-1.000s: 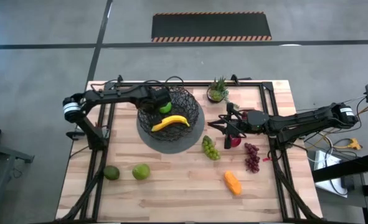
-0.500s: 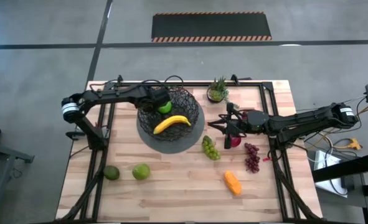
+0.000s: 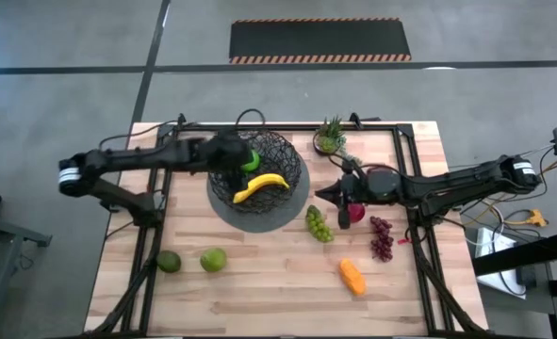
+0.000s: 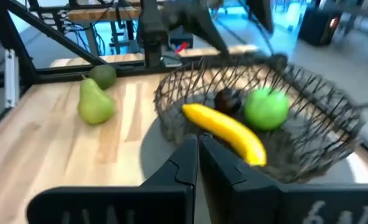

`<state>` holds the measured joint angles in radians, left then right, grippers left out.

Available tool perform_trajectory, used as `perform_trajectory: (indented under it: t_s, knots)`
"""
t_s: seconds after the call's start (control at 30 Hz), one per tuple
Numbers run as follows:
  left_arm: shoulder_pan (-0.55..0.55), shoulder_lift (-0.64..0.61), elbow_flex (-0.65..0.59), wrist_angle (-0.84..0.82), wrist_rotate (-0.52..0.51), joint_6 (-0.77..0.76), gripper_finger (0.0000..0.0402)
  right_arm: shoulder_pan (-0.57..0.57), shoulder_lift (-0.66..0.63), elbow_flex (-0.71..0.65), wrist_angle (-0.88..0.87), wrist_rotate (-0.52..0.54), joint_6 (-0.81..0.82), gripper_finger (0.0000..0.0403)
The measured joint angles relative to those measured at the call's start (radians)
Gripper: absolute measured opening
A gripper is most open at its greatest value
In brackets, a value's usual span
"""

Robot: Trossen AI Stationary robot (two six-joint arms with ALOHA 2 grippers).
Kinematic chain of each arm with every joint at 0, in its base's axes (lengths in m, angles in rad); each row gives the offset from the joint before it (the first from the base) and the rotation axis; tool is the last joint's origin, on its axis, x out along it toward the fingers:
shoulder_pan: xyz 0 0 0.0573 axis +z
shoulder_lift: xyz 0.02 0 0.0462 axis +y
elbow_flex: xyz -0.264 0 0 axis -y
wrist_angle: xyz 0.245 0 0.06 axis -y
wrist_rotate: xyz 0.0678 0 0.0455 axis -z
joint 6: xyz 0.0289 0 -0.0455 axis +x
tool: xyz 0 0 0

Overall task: Build produce basket
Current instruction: Put the pomegranate into the black wire basket

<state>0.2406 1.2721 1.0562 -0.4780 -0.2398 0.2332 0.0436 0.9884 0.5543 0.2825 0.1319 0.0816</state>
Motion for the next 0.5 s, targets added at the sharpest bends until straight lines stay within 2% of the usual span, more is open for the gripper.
perform_trajectory:
  t_s: [0.17,0.27,0.37,0.5]
  knots:
    - [-0.031,-0.114,-0.168,0.343,0.004,0.078,0.0322,0.018,0.044,0.002,0.044,0.003,0.085,0.0009]
    - [-0.031,-0.164,-0.262,0.521,0.004,0.11,0.0322,0.022,0.061,0.032,-0.009,0.002,0.111,0.0009]
    - [-0.031,-0.195,-0.331,0.622,0.004,0.123,0.0322,0.022,0.06,0.099,-0.203,0.002,0.144,0.0009]
    - [-0.031,-0.222,-0.358,0.663,0.004,0.124,0.0322,0.021,0.06,0.246,-0.614,-0.001,0.188,0.0009]
